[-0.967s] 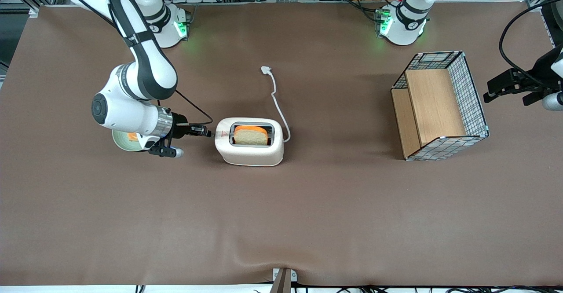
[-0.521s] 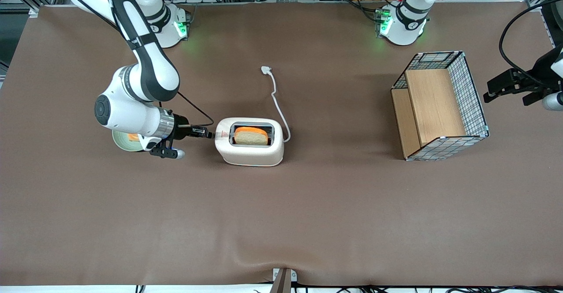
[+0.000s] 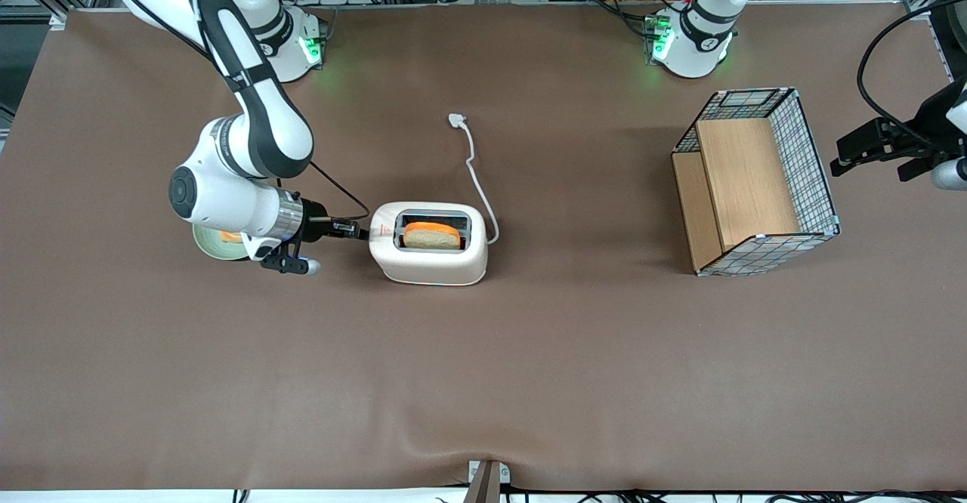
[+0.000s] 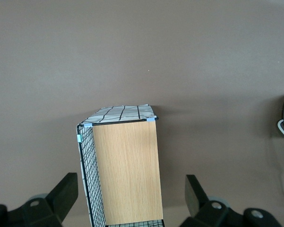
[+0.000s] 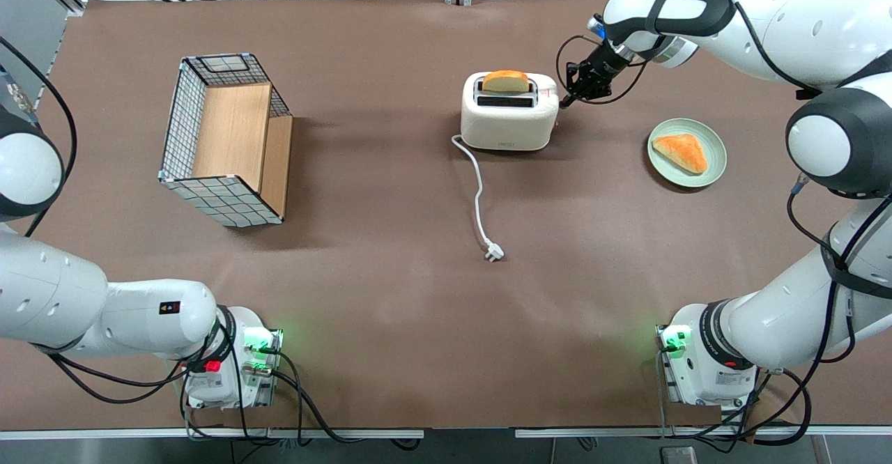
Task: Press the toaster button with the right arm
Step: 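Push the toaster lever down with the right gripper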
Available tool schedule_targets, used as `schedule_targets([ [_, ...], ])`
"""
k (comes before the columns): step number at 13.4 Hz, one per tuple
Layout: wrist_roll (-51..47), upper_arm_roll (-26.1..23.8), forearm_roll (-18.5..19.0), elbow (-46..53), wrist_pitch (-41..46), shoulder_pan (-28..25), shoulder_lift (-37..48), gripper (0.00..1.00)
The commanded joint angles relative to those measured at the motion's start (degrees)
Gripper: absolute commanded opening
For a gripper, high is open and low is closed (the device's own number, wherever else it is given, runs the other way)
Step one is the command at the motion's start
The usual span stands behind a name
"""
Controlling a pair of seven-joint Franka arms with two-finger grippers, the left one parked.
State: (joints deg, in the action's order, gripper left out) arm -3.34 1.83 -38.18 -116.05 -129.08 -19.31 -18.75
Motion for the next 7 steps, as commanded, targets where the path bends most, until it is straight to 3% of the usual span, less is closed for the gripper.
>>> schedule_targets([
  [1, 1.06, 0.37, -1.64, -0.15, -2.66, -1.17, -1.38, 0.0],
  [7, 2.02, 0.28, -1.72, -0.5, -3.63, -1.17, -2.34, 0.0],
])
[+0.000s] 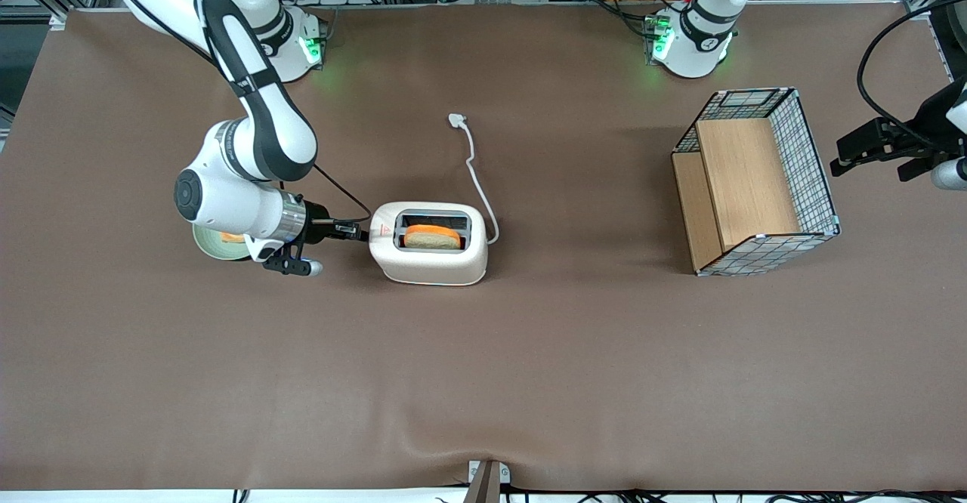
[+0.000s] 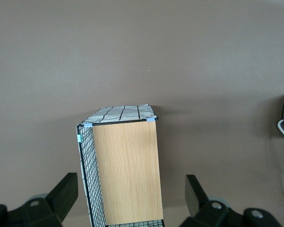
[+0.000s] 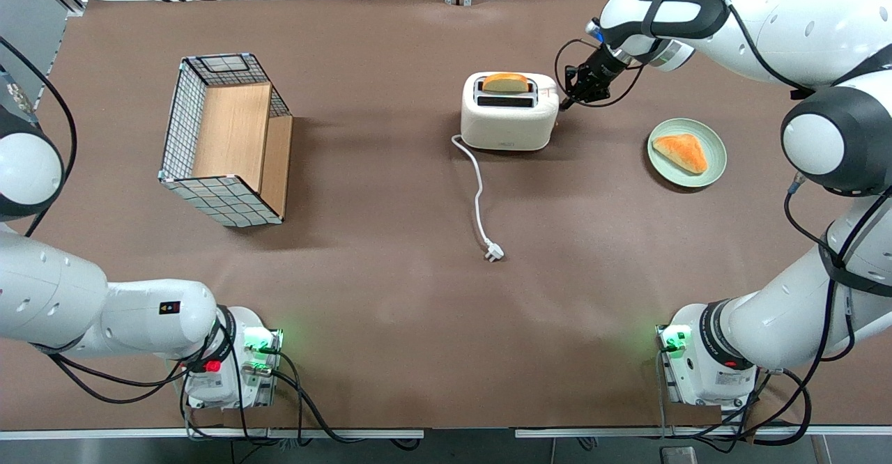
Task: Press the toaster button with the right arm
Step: 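Push the toaster lever down with the right gripper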
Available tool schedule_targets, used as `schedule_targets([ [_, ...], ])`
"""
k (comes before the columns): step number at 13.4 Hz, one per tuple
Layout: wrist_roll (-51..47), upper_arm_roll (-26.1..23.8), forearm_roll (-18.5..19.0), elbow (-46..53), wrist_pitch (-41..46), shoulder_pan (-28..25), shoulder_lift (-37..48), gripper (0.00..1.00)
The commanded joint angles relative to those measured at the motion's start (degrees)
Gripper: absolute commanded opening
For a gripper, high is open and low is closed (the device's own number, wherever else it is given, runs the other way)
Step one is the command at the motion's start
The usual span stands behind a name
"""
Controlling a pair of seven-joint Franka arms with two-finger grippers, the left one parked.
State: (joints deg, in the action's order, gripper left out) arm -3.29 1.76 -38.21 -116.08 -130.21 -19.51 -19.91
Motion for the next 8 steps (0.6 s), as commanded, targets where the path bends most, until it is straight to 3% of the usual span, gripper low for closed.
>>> schedule_targets([
  [1, 2.23, 0.35, -1.69, -0.64, -3.03, -0.97, -1.44, 0.0],
  [8, 3.46, 0.26, -1.77, -1.79, -5.85, -1.94, -2.59, 0.0],
])
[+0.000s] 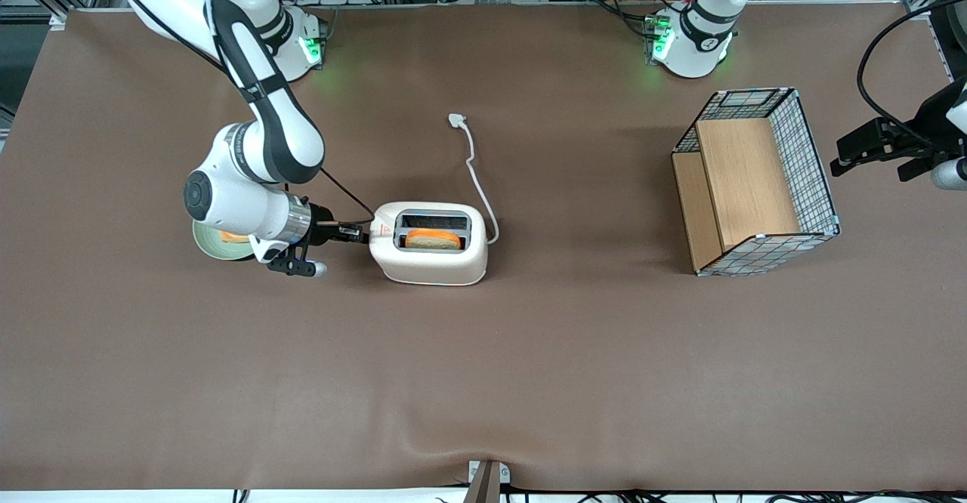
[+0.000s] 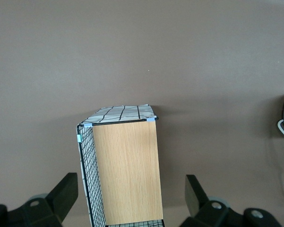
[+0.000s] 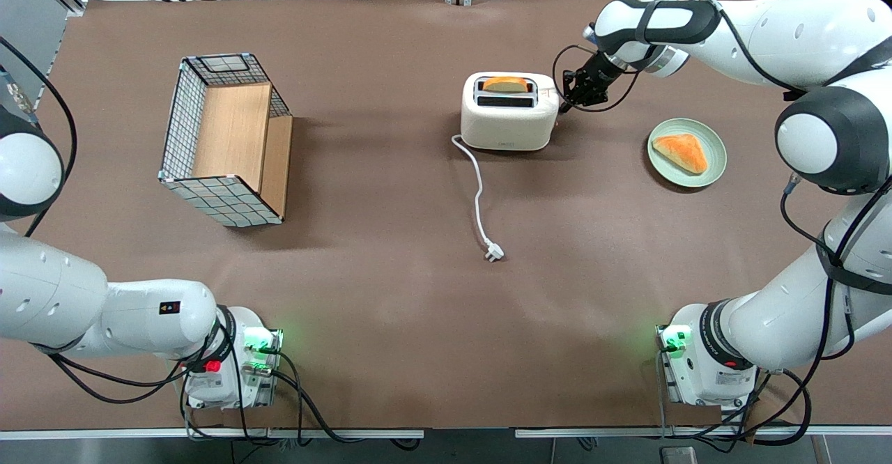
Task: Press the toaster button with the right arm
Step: 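Push the toaster lever down with the right gripper, then hold the right gripper pressed on the lowered toaster lever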
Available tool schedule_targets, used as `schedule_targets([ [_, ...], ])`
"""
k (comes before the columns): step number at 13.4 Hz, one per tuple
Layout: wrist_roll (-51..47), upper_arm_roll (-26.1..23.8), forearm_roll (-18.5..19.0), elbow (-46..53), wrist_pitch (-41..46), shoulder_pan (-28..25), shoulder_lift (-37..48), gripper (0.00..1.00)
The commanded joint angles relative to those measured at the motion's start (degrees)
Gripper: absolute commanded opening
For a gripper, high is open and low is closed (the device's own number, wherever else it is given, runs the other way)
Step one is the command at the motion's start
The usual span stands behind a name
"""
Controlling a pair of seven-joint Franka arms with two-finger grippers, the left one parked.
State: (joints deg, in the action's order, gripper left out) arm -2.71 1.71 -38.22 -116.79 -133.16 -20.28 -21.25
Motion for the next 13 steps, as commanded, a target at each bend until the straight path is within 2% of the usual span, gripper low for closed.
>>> schedule_targets([
  [1, 3.06, 0.31, -3.25, -1.07, -2.99, -1.25, -1.42, 0.0],
  [5, 10.95, 0.4, -10.1, -2.12, -3.78, -1.08, -3.27, 0.0],
  [6, 11.32, 0.4, -10.81, -2.13, -3.86, -1.43, -3.27, 0.0],
  [13, 11.5, 0.4, -10.91, -2.39, -4.83, -1.6, -3.71, 0.0],
])
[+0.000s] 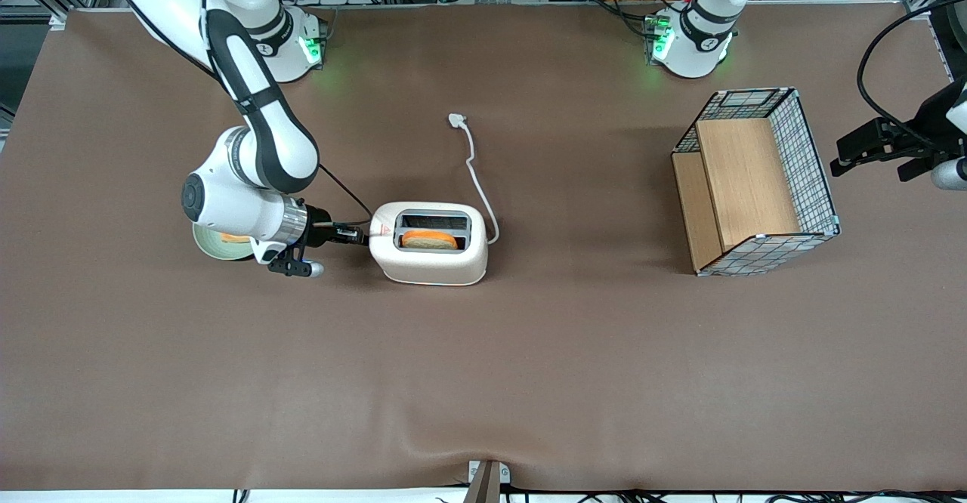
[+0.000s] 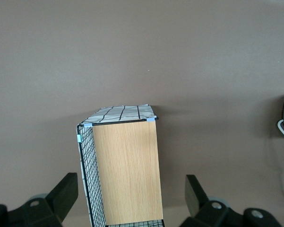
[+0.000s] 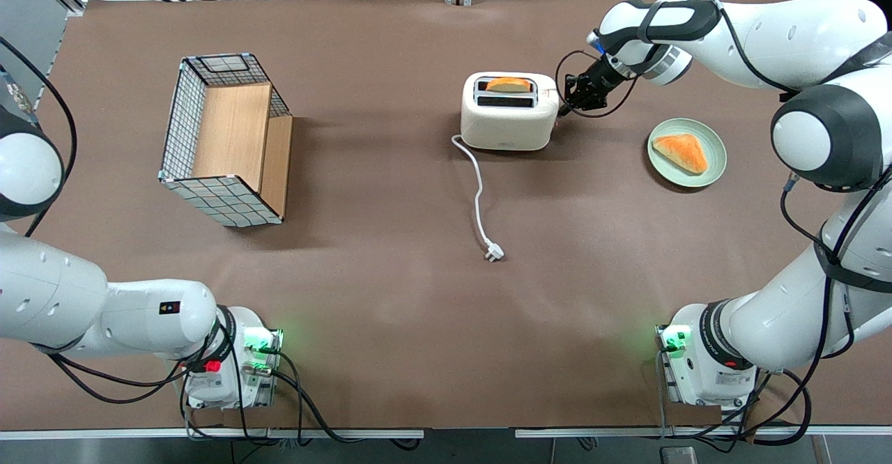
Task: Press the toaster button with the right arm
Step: 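Hold the right gripper pressed on the lowered toaster lever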
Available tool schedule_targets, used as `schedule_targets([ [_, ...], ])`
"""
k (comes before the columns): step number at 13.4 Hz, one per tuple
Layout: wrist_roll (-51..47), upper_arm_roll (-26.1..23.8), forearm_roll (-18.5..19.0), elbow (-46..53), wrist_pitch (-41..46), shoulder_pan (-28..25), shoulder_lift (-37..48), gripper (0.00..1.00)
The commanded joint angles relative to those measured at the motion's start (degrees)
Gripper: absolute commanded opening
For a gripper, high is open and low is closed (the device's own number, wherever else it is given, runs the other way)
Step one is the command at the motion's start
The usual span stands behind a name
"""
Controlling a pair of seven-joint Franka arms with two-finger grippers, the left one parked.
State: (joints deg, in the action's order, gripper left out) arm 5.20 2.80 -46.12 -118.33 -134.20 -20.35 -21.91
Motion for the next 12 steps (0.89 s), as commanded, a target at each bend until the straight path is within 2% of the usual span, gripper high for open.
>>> schedule_targets([
  [1, 3.68, -0.69, -3.01, -0.85, -3.71, -1.36, -3.05, 0.0],
  [12, 4.3, -0.69, -3.01, -0.85, -3.26, -0.92, -3.05, 0.0],
])
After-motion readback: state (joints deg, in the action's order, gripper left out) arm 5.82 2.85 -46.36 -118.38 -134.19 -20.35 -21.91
